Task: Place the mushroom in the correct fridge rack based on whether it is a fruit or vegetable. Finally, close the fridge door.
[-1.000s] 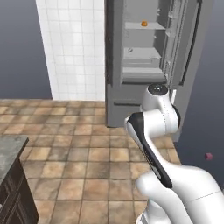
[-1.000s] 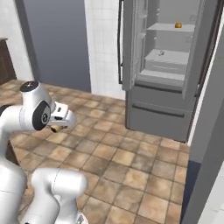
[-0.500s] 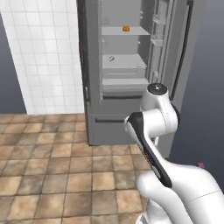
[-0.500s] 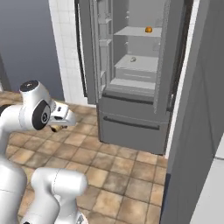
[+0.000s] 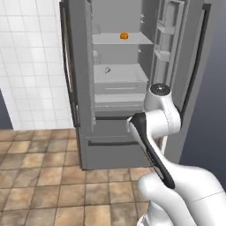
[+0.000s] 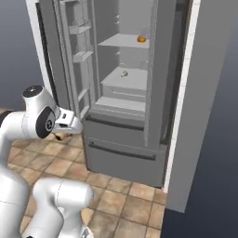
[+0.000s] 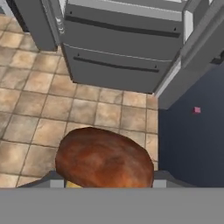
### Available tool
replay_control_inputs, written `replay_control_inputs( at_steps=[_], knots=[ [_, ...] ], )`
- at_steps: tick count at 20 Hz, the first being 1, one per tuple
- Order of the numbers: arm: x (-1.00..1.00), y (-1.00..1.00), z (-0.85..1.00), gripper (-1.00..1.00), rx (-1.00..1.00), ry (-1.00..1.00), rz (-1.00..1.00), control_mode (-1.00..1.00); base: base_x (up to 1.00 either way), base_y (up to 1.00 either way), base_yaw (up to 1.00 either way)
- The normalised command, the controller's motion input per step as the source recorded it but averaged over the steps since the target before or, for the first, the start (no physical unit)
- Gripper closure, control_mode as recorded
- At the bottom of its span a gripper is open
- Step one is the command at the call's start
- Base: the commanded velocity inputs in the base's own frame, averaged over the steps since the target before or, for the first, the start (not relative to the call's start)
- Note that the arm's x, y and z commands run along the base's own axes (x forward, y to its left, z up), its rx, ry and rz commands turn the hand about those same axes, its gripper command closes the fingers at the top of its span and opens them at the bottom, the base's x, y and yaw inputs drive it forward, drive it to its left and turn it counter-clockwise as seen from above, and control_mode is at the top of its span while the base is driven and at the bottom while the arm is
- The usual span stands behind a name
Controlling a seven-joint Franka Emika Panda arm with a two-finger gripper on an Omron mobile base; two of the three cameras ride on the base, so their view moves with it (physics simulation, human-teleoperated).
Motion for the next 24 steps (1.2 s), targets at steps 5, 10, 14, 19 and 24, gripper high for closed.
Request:
replay_control_inputs(
  at_steps=[5, 10, 14, 19, 24],
  knots=[
    [0.00, 0.00, 0.00, 1.00, 0.00, 0.00, 0.00, 1.00, 1.00, -0.47, 0.00],
    [0.00, 0.00, 0.00, 1.00, 0.00, 0.00, 0.00, 1.00, 0.99, -0.32, -0.04],
    [0.00, 0.00, 0.00, 1.00, 0.00, 0.00, 0.00, 1.00, 0.99, -0.05, -0.10],
    [0.00, 0.00, 0.00, 1.00, 0.00, 0.00, 0.00, 1.00, 0.98, 0.14, -0.20],
    [0.00, 0.00, 0.00, 1.00, 0.00, 0.00, 0.00, 1.00, 0.84, 0.20, -0.26]
  ],
)
